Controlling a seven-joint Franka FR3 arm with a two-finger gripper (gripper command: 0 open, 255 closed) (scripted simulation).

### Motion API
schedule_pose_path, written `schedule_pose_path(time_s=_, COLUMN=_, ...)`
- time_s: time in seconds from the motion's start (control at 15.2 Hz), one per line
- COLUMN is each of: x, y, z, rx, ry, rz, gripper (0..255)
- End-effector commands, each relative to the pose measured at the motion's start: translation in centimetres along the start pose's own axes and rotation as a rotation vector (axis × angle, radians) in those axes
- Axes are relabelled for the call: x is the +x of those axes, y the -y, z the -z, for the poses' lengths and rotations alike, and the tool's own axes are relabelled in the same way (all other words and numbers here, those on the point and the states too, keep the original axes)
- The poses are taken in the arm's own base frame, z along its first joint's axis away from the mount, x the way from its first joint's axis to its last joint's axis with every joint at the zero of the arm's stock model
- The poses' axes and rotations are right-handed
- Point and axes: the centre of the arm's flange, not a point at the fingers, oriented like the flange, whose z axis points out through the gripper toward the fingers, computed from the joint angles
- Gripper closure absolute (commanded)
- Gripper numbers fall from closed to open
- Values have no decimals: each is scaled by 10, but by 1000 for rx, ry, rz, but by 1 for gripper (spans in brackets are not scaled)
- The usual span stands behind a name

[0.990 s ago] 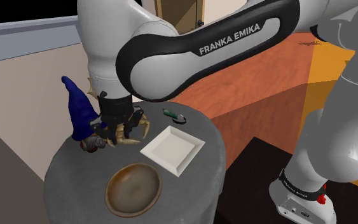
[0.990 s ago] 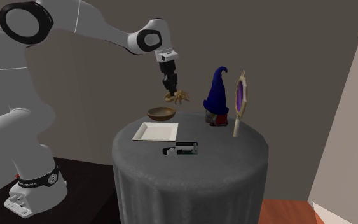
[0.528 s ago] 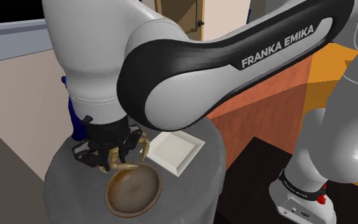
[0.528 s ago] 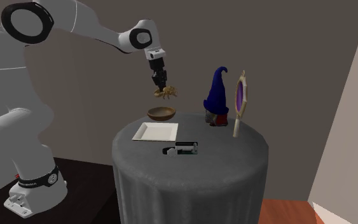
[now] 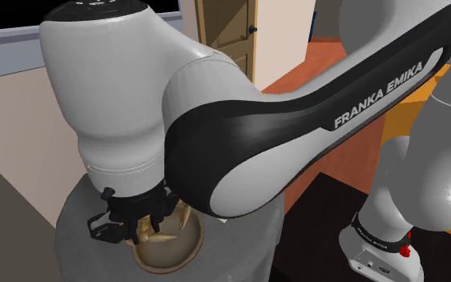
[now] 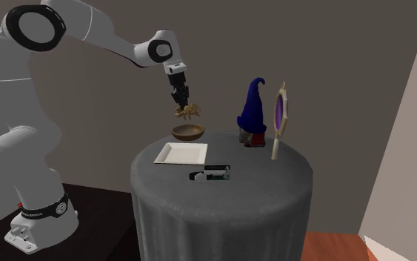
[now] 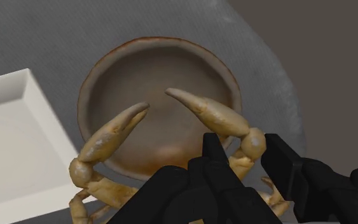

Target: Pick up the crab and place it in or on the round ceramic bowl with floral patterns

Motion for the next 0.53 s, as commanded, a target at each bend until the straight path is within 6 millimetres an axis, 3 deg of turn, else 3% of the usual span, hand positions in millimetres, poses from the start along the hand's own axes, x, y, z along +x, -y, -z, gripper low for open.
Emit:
schedule_pose_path(time_s=0.0, x=-2, y=-2, z=-11, rx=1, ry=-1, rz=0, gripper=255)
schedule_pose_path(time_s=0.46, x=-9, y=-6, z=-47, rx=1, ry=-1, rz=0, gripper=255)
